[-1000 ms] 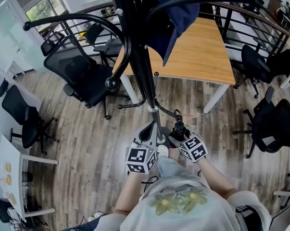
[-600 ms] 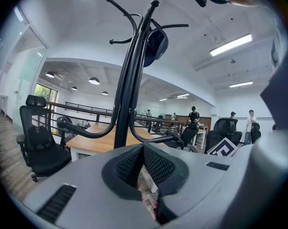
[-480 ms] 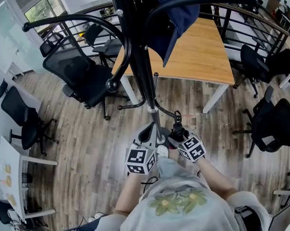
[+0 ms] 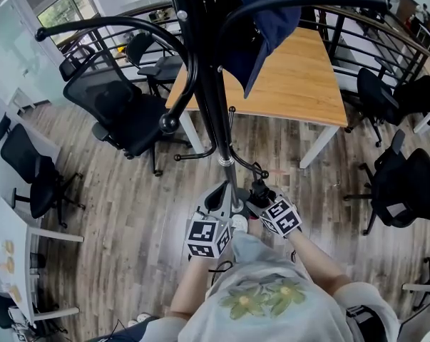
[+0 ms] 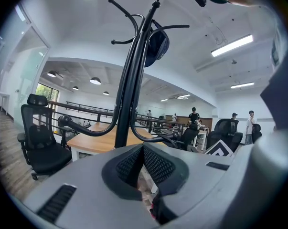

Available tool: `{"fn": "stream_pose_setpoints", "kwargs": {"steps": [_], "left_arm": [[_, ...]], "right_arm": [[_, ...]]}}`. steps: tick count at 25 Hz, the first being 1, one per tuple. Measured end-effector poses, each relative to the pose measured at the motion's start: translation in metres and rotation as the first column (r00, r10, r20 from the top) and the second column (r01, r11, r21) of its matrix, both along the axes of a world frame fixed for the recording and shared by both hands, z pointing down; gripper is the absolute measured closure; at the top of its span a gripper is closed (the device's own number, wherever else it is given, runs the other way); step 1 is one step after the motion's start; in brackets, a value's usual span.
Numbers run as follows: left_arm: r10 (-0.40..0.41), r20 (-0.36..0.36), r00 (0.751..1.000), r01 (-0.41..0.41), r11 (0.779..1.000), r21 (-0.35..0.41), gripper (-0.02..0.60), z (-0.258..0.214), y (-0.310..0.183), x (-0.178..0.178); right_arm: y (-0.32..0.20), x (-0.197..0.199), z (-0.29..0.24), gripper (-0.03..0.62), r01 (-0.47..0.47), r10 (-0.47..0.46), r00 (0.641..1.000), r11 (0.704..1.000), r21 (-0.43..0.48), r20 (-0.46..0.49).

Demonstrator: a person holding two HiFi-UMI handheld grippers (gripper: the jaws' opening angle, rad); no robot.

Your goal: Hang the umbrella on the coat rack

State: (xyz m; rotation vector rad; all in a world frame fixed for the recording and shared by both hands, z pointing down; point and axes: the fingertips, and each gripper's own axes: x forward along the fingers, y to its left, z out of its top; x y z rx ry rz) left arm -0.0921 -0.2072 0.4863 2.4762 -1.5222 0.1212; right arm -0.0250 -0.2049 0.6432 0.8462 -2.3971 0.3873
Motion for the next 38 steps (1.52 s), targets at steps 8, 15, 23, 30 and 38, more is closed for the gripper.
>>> {"fn": "stream_pose_setpoints", "kwargs": {"steps": [8, 15, 23, 30, 38], "left_arm": [[-0.010, -0.001, 1.000, 0.010, 1.000, -0.002, 0.571, 0.001, -0.002, -0.002], [-0.015, 0.000, 1.000, 0.015, 1.000, -0.005, 0.571, 0.003, -0.003, -0.004], [-0.012, 0.006, 1.000, 0.012, 1.000, -0.010, 0.572, 0.004, -0.003, -0.004], [-0.017, 0.011, 1.000, 0.017, 1.000, -0.012, 0.571, 0.005, -0.007, -0.009], [-0.015, 0.015, 1.000, 0.016, 1.000, -0.021, 0.571, 0.008, -0.009, -0.011]], "right_arm": [[-0.005, -0.006, 0.009, 0.359, 0.019, -0.019, 1.000, 1.000, -0.017, -0.015], [-0.008, -0.008, 0.019, 0.359, 0.020, -0.021, 0.999, 0.999, -0.035, -0.028], [-0.009, -0.011, 0.028, 0.358, 0.018, -0.021, 0.999, 0.998, -0.058, -0.037], [-0.012, -0.013, 0.036, 0.358, 0.019, -0.023, 0.999, 0.997, -0.070, -0.046], [-0.011, -0.015, 0.050, 0.358, 0.018, -0.023, 0.998, 0.995, -0.095, -0.060]]}}
